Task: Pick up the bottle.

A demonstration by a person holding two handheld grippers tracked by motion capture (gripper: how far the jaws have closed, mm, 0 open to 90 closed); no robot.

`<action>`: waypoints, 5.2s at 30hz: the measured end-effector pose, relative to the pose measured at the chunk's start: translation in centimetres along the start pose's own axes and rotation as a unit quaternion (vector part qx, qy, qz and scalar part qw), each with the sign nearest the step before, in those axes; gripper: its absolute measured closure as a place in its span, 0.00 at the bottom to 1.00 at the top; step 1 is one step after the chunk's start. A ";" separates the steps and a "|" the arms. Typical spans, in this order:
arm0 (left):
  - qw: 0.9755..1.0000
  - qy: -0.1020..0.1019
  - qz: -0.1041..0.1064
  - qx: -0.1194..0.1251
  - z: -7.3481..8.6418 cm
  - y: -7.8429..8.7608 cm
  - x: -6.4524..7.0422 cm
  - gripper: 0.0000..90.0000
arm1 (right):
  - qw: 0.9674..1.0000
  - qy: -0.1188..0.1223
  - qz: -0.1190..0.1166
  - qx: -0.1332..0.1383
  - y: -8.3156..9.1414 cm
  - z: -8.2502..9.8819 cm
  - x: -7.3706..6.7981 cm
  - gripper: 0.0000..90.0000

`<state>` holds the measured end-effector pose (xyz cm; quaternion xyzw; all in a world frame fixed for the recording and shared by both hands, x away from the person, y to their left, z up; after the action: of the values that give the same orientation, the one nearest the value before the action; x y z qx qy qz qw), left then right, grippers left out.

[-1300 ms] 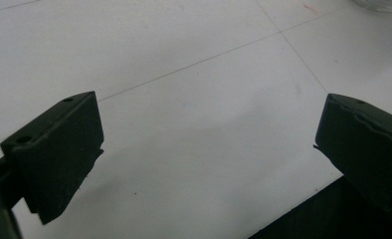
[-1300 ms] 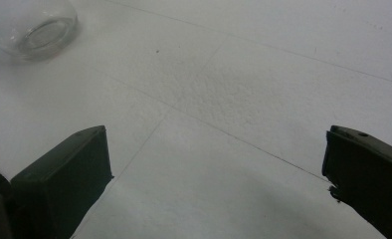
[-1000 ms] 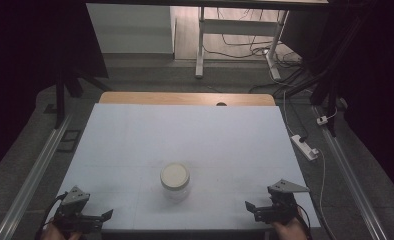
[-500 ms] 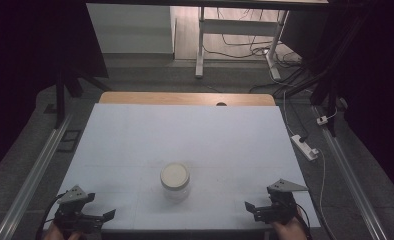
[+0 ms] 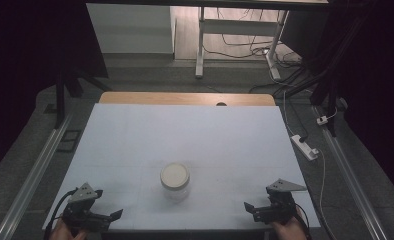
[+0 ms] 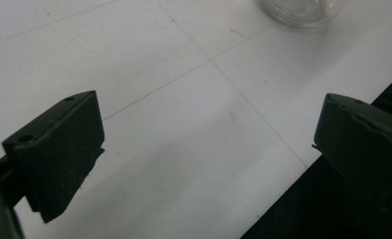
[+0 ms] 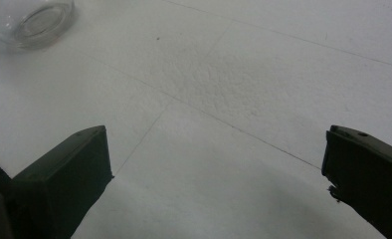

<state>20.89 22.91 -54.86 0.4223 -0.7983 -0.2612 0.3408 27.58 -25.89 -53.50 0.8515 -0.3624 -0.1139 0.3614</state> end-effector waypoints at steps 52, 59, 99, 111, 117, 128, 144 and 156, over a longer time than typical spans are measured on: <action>0.984 -0.150 0.095 -0.014 -7.4 -9.0 6.9 0.00 | 1.000 0.022 -0.008 -0.008 -0.2 -0.1 -0.4 0.00; 0.981 -0.156 0.118 -0.015 -8.3 -10.4 7.6 0.00 | 1.000 0.021 -0.009 -0.008 -0.2 -0.1 -0.4 0.00; 0.970 -0.205 0.132 0.008 -9.5 -12.0 9.3 0.08 | 1.000 0.026 -0.014 -0.009 -0.2 -0.1 -0.5 0.00; 0.974 -0.191 0.123 0.006 -10.1 -11.5 9.2 0.08 | 1.000 0.026 -0.015 -0.008 -0.2 -0.1 -0.5 0.00; 0.973 -0.189 0.127 0.020 -10.8 -10.6 9.1 0.08 | 1.000 0.024 -0.013 -0.009 -0.2 -0.1 -0.5 0.00; 0.969 -0.206 0.134 0.025 -12.0 -9.3 9.9 0.08 | 1.000 0.024 -0.012 -0.010 -0.3 -0.1 -0.4 0.00; 0.965 -0.215 0.150 0.023 -14.5 -8.2 11.7 0.08 | 1.000 0.021 -0.013 -0.010 -0.3 0.0 -0.4 0.00; 0.964 -0.219 0.148 0.012 -14.3 -8.6 12.2 0.08 | 1.000 0.021 -0.012 -0.008 -0.2 0.0 -0.4 0.00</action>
<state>31.04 6.33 -47.96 0.2362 -0.9100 -0.2843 0.1878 27.39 -25.50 -53.65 0.8554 -0.3432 -0.1033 0.3740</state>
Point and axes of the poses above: each handheld gripper's, and its own axes: y roughly backward along the jaws, z roughly out of its underside, x roughly to its right, the point moved 5 cm from there along -y, roughly forward along the jaws, and after that the axes turned 13 degrees about y, right-handed, at the moved point
